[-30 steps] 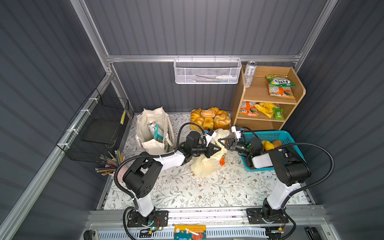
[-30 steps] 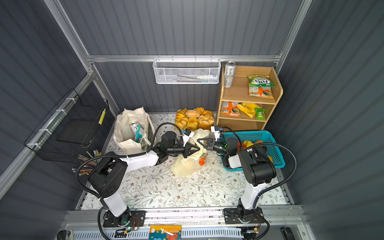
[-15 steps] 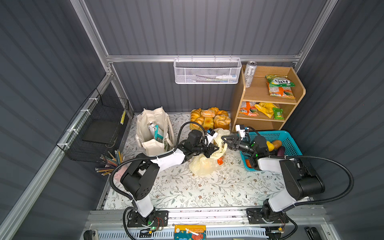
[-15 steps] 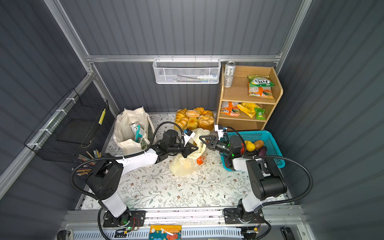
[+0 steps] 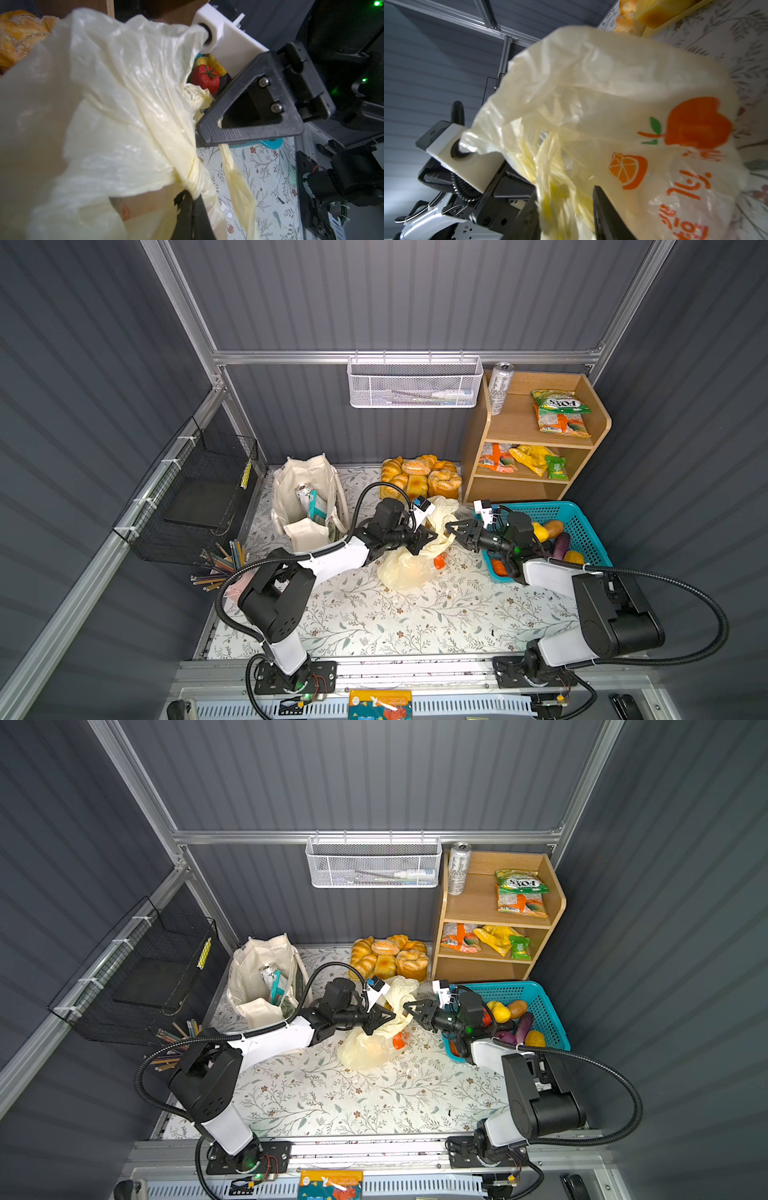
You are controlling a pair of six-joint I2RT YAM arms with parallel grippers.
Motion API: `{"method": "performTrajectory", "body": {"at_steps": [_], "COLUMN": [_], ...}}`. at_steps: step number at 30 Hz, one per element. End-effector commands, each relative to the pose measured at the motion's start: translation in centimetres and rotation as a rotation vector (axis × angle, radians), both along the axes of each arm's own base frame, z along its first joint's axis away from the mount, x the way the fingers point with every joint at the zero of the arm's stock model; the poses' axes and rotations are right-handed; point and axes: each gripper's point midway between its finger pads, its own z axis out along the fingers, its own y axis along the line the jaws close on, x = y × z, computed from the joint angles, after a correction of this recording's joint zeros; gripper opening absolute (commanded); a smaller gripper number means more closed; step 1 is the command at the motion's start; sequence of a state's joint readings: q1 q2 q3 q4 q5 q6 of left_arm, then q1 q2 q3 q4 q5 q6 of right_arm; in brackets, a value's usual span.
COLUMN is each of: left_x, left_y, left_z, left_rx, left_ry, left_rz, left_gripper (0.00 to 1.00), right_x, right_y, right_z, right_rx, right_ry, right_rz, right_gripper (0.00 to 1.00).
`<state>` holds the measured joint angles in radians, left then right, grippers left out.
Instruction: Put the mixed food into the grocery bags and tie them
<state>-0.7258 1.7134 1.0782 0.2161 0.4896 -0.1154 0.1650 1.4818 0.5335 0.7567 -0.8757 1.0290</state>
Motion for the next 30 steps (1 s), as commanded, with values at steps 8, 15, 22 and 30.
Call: {"method": "performTrajectory", "body": {"at_steps": [8,15,22,30], "left_x": [-0.1,-0.1,-0.2,-0.3], "left_y": [-0.3,-0.4,-0.4,-0.8], "left_z": [2.1,2.1,2.2,2.7], "left_rx": [-0.027,-0.03,-0.031,-0.037], "left_ry": [-0.04,-0.042,-0.04,-0.05], "left_rz": [-0.032,-0.036,-0.043,-0.072], "left_gripper": [0.0,0.0,0.0,0.0], "right_x": [1.2,0.7,0.6,1.1], "right_y": [-1.6,-0.7,-0.2,2.3], "right_z": [-0.3,0.8,0.7,0.2], "right_rx": [0.003,0.034,0.029,-0.02], "right_ry": [0.013,-0.013,-0.014,0.011], "right_rz": [-0.032,0.015,0.022,0.096], "right_gripper": [0.0,0.28,0.05,0.0]}}
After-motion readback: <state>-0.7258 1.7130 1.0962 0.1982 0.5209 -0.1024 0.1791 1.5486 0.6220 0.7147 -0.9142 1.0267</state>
